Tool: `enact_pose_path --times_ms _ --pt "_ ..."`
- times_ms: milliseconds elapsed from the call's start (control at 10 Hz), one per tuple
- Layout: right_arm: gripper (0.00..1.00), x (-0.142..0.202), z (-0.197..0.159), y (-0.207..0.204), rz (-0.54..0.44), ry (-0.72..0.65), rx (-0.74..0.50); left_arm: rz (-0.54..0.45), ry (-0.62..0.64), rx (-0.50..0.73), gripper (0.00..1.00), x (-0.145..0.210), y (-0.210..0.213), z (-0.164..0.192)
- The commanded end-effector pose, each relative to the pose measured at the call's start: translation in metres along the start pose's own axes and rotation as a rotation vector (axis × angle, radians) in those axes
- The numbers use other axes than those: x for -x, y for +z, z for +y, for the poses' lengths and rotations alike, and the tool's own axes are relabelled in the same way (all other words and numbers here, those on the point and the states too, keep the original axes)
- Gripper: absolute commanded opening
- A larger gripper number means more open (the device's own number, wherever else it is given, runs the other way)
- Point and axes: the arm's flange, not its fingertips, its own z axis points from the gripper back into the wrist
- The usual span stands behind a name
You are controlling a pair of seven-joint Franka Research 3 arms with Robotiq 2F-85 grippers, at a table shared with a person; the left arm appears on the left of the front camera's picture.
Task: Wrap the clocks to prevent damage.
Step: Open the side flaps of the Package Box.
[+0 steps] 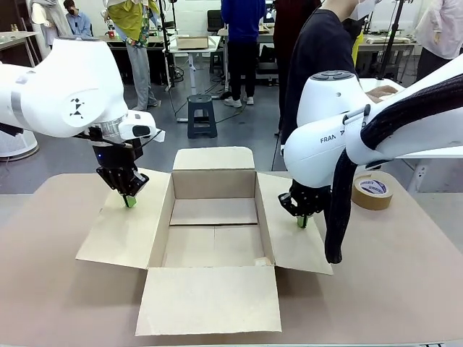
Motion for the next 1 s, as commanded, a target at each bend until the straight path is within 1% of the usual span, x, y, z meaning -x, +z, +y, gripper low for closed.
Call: enact_pose_path --times_ms 0,100,200,300,500,700,800,900 --pt "0.01 0.002 -0.004 -0.004 -0.002 -0.008 -0.035 -0.02 0.057 -0.102 0.0 0.008 -0.011 0.0" --pt "0.01 0.004 -0.005 -0.005 0.007 -0.004 -0.038 -0.032 0.077 -0.124 0.0 0.014 -0.016 0.003" --pt "0.01 0.004 -0.007 -0.005 0.009 -0.006 -0.042 -0.041 0.092 -0.11 0.0 0.018 -0.025 0.007" --pt "0.01 0.004 -0.006 -0.006 0.012 -0.003 -0.047 -0.068 0.09 -0.065 0.0 0.021 -0.036 0.012" --pt "0.01 0.004 -0.007 -0.013 0.033 0.009 -0.061 -0.048 0.114 -0.006 0.0 0.025 -0.059 0.016" --pt "0.01 0.003 -0.009 -0.021 0.051 0.012 -0.074 -0.034 0.12 0.012 0.0 0.025 -0.069 0.015" --pt "0.01 0.004 -0.008 -0.021 0.051 0.051 -0.076 -0.053 0.133 0.009 0.0 0.024 -0.065 0.016" --pt "0.01 0.007 -0.009 -0.018 0.059 0.17 -0.05 -0.022 0.12 -0.013 0.0 0.026 -0.067 0.015"
